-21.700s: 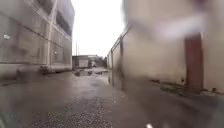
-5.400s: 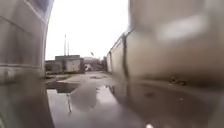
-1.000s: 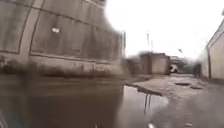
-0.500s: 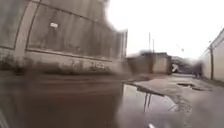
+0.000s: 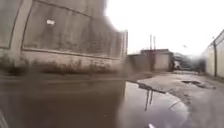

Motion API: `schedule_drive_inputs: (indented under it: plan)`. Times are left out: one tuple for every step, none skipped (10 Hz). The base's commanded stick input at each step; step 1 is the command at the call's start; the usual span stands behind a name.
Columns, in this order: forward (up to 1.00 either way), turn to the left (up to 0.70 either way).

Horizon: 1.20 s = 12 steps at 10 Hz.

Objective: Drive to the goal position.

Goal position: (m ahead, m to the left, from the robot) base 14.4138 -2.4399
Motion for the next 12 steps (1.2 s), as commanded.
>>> schedule_drive_inputs:
  plan:
    - [0.5,-0.22]
    - [0.5,-0.25]
    - [0.5,-0.29]
    - [0.5,-0.38]
    - [0.5,-0.43]
    - [0.5,-0.43]
    - [0.5,-0.43]
    - [0.5,-0.43]
    - [0.5,-0.43]
    - [0.5,-0.43]
    - [0.5,-0.43]
    - [0.5,-0.43]
